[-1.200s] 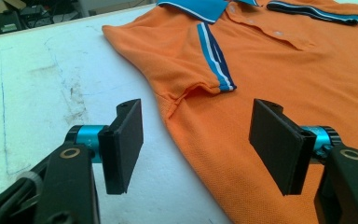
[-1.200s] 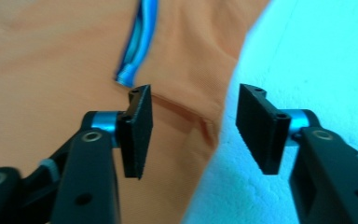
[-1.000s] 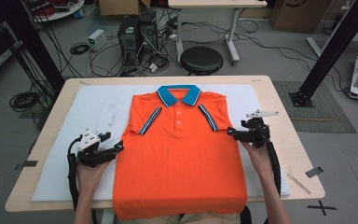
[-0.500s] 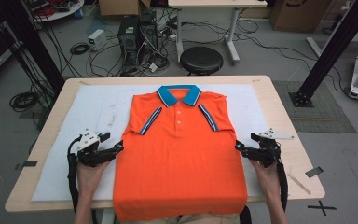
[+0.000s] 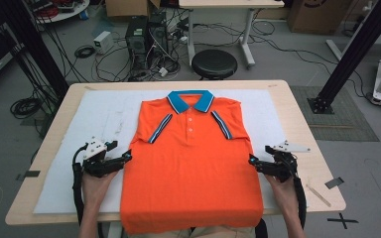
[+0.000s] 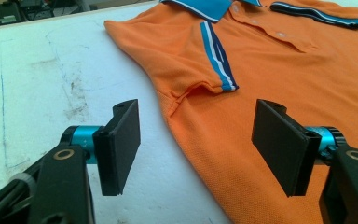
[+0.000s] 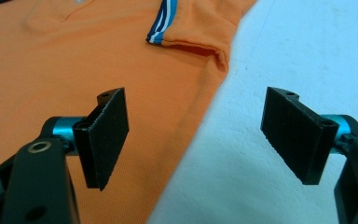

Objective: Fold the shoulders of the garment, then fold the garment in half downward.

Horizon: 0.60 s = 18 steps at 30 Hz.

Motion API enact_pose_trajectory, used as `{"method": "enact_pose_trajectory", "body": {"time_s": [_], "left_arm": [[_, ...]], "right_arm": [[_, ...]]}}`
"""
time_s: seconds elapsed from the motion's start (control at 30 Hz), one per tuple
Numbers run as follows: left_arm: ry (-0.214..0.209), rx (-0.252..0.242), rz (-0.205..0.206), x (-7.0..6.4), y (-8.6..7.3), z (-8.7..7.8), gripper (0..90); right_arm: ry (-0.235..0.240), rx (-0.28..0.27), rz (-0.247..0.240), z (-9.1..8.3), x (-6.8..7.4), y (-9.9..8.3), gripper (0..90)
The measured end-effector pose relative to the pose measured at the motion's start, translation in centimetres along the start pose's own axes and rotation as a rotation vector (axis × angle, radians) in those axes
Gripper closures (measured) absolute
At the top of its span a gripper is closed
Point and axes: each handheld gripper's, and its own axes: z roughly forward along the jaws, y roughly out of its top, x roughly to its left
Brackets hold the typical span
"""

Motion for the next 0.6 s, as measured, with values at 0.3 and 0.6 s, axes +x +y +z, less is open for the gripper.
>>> {"method": "enact_pose_trajectory", "body": {"time_s": [0.3, 0.6], "left_arm": [[-0.005, 0.0, -0.006, 0.09, 0.0, -0.01, 32.6], [-0.008, 0.022, 0.0, -0.64, -0.03, -0.63, 32.6]], "right_arm": [[0.008, -0.011, -0.006, -0.2, 0.21, 0.06, 23.8], [0.025, 0.002, -0.025, -0.64, 0.85, -0.22, 24.8]]}}
